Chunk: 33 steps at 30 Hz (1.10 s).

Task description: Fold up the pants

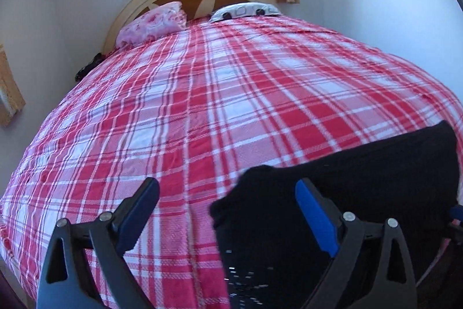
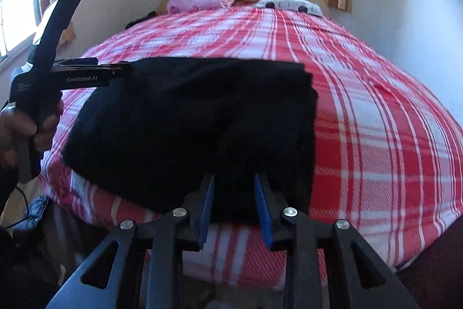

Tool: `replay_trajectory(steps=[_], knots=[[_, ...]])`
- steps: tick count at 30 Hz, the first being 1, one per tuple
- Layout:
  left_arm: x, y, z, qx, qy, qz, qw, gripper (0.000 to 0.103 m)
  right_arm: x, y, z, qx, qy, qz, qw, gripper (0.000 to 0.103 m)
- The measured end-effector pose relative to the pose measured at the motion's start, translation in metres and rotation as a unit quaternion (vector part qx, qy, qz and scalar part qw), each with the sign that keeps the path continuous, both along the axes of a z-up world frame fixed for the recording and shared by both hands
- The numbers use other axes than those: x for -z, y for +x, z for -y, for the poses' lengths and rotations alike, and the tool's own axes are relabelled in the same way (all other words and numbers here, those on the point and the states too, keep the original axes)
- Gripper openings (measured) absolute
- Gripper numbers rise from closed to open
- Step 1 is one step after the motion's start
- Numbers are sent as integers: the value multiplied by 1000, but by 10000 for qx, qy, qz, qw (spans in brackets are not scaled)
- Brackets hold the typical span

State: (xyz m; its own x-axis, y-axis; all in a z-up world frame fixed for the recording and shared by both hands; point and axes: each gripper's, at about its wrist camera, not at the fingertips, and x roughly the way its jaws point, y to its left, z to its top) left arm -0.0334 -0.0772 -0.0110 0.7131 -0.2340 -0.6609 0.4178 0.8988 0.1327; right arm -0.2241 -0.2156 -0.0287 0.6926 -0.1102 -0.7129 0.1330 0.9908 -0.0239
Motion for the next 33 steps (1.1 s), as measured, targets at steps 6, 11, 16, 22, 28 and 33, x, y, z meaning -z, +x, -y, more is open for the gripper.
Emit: replay_trajectory(steps=[6, 11, 16, 22, 28, 33], knots=[[-5, 14, -26, -347, -154, -110, 9992, 97, -1, -20, 18, 362, 98, -247, 9990, 27], [-29, 3, -49, -689, -297, 351, 9966, 97, -44, -20, 13, 477, -181, 735, 9960, 29], [-41, -15, -48, -493, -664, 279, 9962, 97, -59, 25, 9, 290, -180, 1128, 9930, 29], [-4, -41, -14, -112, -336, -87, 9993, 93, -17, 92, 25, 580, -152, 518, 9969, 29], [29, -47, -26, -56, -337, -562, 9978, 90, -16, 104, 39, 723, 106, 512, 9960, 30], [34, -56, -41, 164, -694, -835, 9940, 90, -46, 98, 21, 576, 230, 731, 9954, 31]])
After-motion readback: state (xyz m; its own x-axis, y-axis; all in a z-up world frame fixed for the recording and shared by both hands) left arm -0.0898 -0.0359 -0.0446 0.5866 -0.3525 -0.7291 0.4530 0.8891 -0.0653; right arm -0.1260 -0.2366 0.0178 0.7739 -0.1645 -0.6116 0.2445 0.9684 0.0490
